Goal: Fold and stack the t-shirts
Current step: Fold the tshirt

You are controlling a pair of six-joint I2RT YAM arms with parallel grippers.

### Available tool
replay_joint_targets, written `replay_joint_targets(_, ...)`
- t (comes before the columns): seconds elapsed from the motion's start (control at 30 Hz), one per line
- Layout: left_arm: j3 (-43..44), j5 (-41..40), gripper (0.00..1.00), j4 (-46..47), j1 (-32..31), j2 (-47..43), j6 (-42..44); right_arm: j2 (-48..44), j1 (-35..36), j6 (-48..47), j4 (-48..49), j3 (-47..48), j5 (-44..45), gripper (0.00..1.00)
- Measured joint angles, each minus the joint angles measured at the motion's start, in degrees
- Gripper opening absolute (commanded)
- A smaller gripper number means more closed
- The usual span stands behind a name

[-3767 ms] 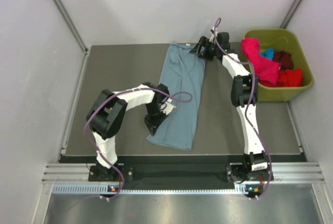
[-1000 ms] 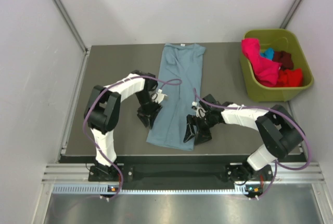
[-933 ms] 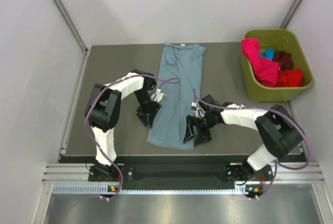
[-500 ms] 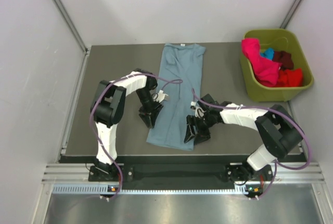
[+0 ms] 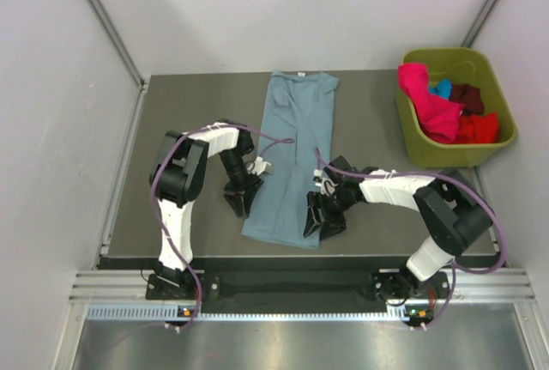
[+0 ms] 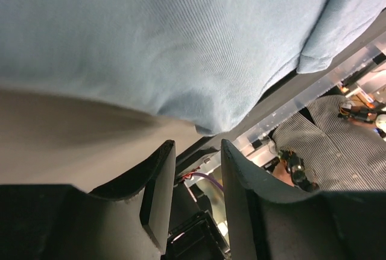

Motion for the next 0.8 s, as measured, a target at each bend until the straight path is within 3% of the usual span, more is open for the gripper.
replay_joint_targets(0.3, -1.8, 1.1, 0.40, 0.4, -1.4, 2.3, 0.0, 1.1, -0.3, -0.4, 0.5, 1.2, -0.1, 0.60)
replay_joint_targets(0.47, -2.6, 2.2, 0.20, 1.0, -2.7, 2.3, -0.3, 1.4, -0.4, -0.7, 0.5, 1.2, 0.0, 0.53)
replay_joint_targets(0.57, -3.0, 2.8, 0.08, 1.6, -2.9, 2.3, -0.4, 1.4, -0.5, -1.2, 0.6, 1.2, 0.3, 0.41)
replay_joint_targets(0.63, -3.1, 3.3, 0.00, 1.7, -3.0, 2.3, -0.5, 1.4, -0.6, -1.6, 1.0, 1.2, 0.4, 0.28)
replay_joint_targets(0.8, -3.2, 3.9, 0.00, 1.7, -3.0, 2.3, -0.4, 1.4, -0.9, -2.3, 1.5, 1.2, 0.7, 0.00)
